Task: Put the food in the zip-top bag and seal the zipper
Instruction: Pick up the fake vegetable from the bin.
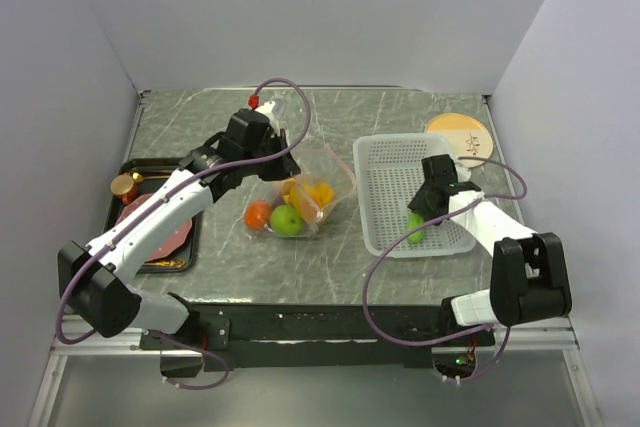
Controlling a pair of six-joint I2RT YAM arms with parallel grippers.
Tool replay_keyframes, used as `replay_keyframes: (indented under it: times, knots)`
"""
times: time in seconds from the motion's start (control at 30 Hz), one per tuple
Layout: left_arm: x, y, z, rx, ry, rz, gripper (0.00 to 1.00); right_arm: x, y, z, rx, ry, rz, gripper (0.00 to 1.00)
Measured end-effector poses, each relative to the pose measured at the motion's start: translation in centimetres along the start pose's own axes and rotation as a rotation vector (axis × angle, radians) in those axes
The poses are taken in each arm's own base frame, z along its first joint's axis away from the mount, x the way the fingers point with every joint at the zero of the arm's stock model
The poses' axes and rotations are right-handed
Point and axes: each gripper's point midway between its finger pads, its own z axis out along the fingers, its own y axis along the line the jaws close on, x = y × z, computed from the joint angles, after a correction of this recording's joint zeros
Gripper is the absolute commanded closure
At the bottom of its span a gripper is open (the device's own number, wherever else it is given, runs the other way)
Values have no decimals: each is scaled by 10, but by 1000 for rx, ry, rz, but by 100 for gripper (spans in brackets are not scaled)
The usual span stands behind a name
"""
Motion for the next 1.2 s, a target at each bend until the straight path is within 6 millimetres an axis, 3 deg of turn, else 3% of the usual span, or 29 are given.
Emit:
replay_keyframes:
  times: [0.47,0.53,0.7,0.73,0.87,1.0,1.2]
  knots:
    - [1,0,0,-1,4,0,99,-11,45,9,-151,40,-70,61]
    - [2,1,0,-6,7,0,99,-17,53,12,-162,42,-85,41]
    - [1,3,-2,-17,2,-1,99,-31,76,20,-199,53,-108,11]
    - [1,3,-3,-17,-1,-1,99,-34,80,21,-204,50,-109,9]
    - [-1,2,-5,-14,-8,-1,99,-39,85,18,-223,38,-128,10]
    - [-1,2,-5,-13,-8,0,99,-34,86,12,-249,58,-156,17]
    - [-1,2,-5,-12,-8,0,99,-16,67,6,-231,88,-196,23]
